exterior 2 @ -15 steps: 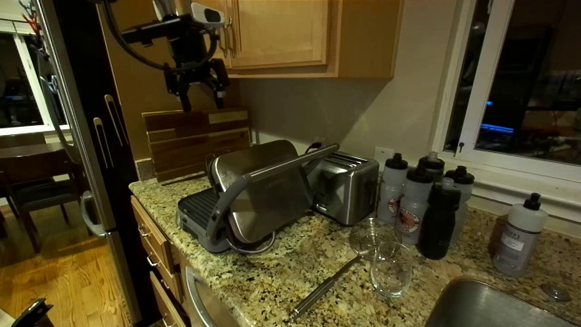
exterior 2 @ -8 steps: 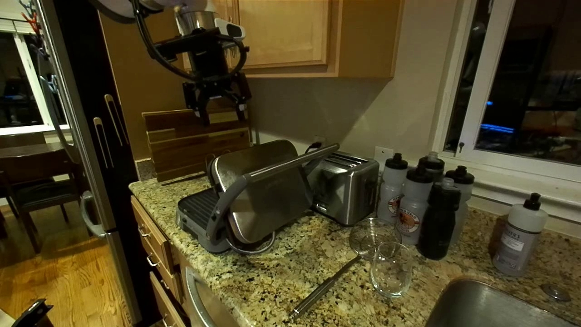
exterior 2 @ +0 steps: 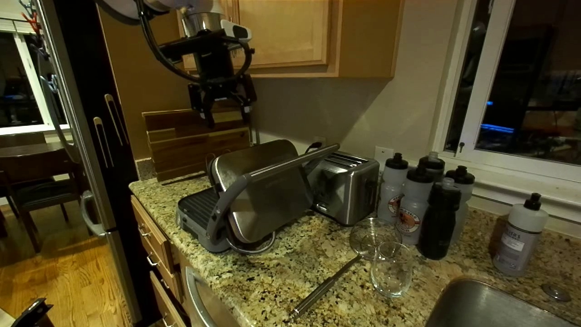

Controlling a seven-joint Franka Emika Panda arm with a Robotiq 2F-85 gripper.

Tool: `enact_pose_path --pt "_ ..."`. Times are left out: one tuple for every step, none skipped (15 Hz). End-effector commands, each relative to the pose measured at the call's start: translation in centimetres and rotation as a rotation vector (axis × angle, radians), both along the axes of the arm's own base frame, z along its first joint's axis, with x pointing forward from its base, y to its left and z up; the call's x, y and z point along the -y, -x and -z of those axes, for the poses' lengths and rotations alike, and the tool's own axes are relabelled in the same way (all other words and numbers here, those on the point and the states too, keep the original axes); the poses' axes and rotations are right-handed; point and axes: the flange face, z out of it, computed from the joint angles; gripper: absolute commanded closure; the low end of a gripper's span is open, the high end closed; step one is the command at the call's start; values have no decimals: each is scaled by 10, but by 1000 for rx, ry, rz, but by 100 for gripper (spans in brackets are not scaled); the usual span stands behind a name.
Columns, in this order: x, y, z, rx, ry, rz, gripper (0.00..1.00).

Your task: Close the grill sandwich maker

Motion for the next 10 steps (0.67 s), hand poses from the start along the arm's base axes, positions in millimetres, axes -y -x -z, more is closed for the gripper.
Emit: enact_pose_path --pt "52 3 8 -11 -13 94 0" --pt "66 5 11 -13 -15 122 0" --pt "80 6 16 -15 -20 146 0" --pt "91 7 19 -18 -23 169 0" --pt "102 7 25 -16 -34 195 0" --pt "111 6 30 -14 -36 219 0" --pt "120 4 37 -1 -38 231 0" --pt "127 1 42 10 -38 243 0" --pt "135 -3 50 24 -43 251 0" --pt "140 -6 55 37 -45 254 0"
